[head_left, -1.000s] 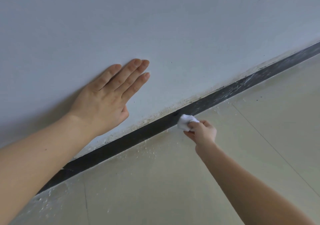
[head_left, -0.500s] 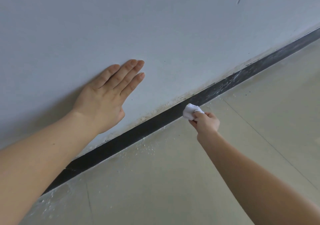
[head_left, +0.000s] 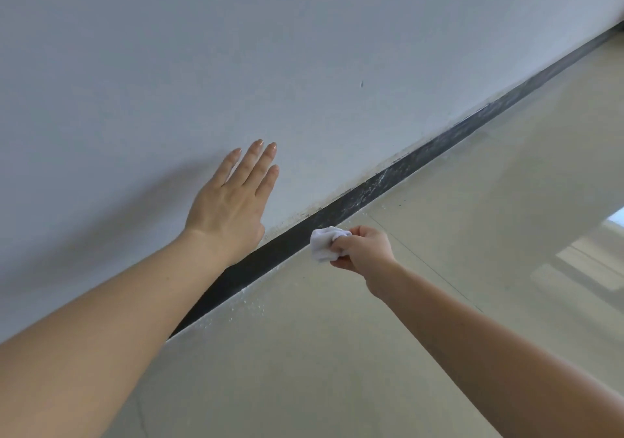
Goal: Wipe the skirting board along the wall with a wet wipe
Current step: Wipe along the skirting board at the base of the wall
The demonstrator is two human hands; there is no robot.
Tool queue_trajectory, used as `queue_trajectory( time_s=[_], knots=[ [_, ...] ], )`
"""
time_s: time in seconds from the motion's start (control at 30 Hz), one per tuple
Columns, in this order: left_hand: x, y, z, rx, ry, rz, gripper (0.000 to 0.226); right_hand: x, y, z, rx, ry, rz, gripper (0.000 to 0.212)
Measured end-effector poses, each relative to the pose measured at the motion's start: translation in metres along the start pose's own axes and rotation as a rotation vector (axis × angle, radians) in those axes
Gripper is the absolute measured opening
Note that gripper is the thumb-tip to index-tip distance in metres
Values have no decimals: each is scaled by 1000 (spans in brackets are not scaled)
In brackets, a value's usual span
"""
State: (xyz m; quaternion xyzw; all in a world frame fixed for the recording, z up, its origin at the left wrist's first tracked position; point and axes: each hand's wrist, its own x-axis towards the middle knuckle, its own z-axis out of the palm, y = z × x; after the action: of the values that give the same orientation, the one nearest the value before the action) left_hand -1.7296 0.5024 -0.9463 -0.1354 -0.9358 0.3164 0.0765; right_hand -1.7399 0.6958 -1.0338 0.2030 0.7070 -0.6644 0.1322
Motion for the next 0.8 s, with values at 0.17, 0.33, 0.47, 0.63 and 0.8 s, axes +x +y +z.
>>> queue_trajectory(
  time_s=[0.17, 0.33, 0.47, 0.63, 0.8],
  knots=[
    [14, 6, -21, -54, 57, 52, 72, 4, -28, -21, -94, -17, -5, 9],
    [49, -7, -37, -68, 212, 93, 77, 28, -61, -31, -188, -1, 38, 4],
    [90, -18, -58, 7, 217, 125, 76, 48, -92, -44, -176, -35, 111, 9],
    [122, -25, -67, 18, 248, 136, 75, 60, -122, -65, -207, -53, 154, 5],
    [122, -26, -62, -23, 332, 115, 71, 68, -135, -64, -273, -66, 154, 10]
  ],
)
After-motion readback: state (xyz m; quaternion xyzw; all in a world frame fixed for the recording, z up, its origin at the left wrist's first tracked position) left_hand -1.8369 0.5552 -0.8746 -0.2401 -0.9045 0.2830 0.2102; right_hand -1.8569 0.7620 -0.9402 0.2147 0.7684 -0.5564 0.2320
